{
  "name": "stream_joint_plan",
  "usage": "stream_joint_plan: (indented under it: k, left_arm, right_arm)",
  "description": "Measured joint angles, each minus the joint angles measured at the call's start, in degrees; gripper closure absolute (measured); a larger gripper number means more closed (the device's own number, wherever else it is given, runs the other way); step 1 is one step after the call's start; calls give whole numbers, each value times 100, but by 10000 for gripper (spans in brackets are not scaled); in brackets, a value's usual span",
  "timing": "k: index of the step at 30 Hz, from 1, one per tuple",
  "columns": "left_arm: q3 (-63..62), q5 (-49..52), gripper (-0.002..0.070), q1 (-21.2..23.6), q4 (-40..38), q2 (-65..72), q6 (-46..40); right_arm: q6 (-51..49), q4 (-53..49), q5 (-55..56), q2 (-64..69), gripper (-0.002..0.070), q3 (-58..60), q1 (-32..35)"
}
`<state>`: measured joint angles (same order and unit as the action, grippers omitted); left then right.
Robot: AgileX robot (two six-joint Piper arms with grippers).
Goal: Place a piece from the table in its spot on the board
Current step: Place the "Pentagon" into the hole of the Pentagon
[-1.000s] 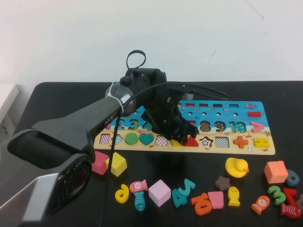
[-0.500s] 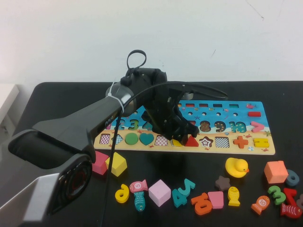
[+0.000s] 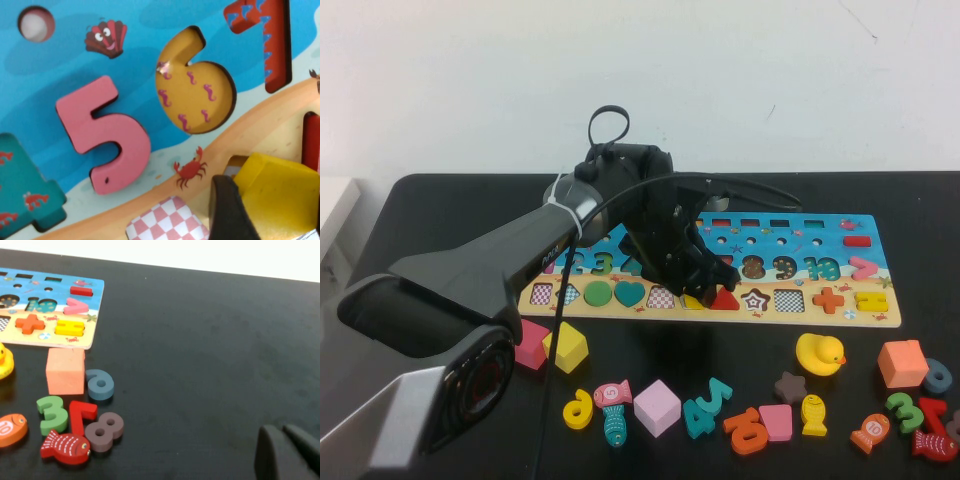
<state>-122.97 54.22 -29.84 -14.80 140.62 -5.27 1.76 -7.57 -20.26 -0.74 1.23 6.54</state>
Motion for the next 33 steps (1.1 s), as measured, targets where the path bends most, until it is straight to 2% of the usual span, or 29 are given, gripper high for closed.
stream_joint_plan:
  k: [33]
  left_arm:
    - [-189, 123, 356, -9, 208, 70, -15]
  right_arm:
    - [0, 0, 0, 0, 658, 0, 0]
